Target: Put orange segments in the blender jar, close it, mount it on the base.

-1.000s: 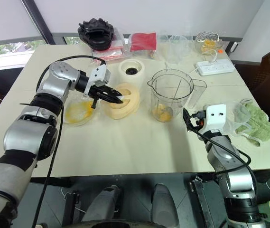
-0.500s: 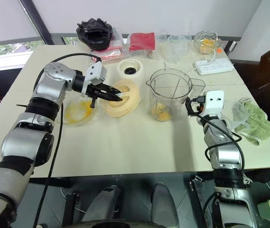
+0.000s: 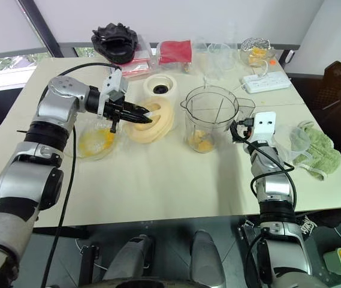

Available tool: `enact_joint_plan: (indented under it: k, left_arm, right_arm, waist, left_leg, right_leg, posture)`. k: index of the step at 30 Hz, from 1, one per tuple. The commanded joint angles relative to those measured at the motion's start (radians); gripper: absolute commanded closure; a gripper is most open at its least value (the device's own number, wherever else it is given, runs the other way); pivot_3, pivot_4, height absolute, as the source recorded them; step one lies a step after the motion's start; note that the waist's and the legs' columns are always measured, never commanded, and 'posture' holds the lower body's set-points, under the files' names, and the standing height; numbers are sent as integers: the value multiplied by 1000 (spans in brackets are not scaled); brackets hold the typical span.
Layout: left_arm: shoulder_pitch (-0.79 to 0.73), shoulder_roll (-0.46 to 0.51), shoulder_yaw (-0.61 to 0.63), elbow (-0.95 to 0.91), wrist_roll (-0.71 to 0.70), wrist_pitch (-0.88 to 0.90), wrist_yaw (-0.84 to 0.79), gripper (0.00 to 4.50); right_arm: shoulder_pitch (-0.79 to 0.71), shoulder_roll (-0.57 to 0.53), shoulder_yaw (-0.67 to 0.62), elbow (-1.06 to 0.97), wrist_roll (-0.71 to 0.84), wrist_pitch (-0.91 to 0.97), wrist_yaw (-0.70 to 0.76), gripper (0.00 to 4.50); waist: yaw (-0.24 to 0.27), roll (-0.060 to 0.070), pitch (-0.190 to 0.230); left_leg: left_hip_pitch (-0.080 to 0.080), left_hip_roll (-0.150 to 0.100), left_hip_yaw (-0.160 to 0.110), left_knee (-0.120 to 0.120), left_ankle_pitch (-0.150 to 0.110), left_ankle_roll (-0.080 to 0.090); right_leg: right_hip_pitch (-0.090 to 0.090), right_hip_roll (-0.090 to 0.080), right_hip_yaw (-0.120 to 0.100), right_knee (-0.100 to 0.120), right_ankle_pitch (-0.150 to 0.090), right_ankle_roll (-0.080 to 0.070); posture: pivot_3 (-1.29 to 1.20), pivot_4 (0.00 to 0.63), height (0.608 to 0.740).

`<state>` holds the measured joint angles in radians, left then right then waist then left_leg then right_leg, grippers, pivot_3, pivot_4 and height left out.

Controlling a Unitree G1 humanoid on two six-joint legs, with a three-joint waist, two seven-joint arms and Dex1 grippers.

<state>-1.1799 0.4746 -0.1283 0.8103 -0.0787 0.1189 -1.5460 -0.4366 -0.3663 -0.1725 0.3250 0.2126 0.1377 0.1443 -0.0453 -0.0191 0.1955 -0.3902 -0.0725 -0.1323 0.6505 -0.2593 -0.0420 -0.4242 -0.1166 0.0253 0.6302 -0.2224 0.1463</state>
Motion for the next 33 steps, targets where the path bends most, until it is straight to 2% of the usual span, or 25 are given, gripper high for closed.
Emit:
enact_joint_plan:
  k: [1, 15, 17, 19, 22, 26, 27, 33]
  left_arm:
    - [-89, 35, 39, 9, -36, 16, -19, 4247]
    - [-90, 20, 21, 30, -37, -10, -17, 4247]
    - [-79, 19, 22, 17, -40, -3, -16, 4247]
    - [-71, 18, 23, 6, -43, 3, -12, 4247]
    - [-58, 16, 23, -11, -46, 11, -5, 4247]
    - [-46, 14, 23, -36, -51, 24, -2, 4247]
    - [-47, 14, 23, -36, -51, 25, -1, 4247]
    - [-63, 13, 26, -23, -50, 21, 0, 4247]
  right_arm:
    - [12, 12, -22, -64, 1, -17, -1, 52]
    - [-5, 26, -28, -84, -7, -8, -28, 52]
    - [-5, 22, -31, -93, 3, 6, -19, 563]
    - [-7, 18, -36, -98, 4, 11, -17, 563]
    - [-7, 13, -42, -106, -5, -12, -13, 1469]
    - [-12, 6, -43, -104, -13, 2, -15, 3535]
    - [-12, 5, -43, -105, -13, 0, -10, 3684]
    - [-11, 9, -41, -120, -18, 31, -14, 3680]
  waist:
    - [-1, 0, 0]
    - [-2, 1, 0]
    - [-2, 2, 0]
    - [-2, 2, 0]
    - [-1, 2, 0]
    - [2, 2, 0]
    - [3, 2, 0]
    - [0, 2, 0]
  left_leg:
    - [0, 0, 0, 0, 0, 0]
    - [0, 0, 0, 0, 0, 0]
    - [0, 0, 0, 0, 0, 0]
    - [0, 0, 0, 0, 0, 0]
    - [0, 0, 0, 0, 0, 0]
    - [-1, 0, 0, 0, 0, 0]
    - [-1, 0, 0, 0, 0, 0]
    - [-1, 0, 0, 0, 0, -1]
  right_leg:
    - [0, 0, 0, 0, 0, 0]
    - [0, 0, 0, 0, 0, 0]
    - [0, 0, 0, 0, 0, 0]
    - [0, 0, 0, 0, 0, 0]
    - [0, 0, 0, 0, 0, 0]
    - [0, 0, 0, 0, 0, 0]
    - [0, 0, 0, 0, 0, 0]
    - [-1, 0, 0, 0, 0, 0]
  posture:
    - [0, 150, 740]
    - [0, 150, 740]
    - [0, 150, 740]
    - [0, 150, 740]
    - [0, 150, 740]
    - [0, 150, 740]
    - [0, 150, 740]
    - [0, 150, 740]
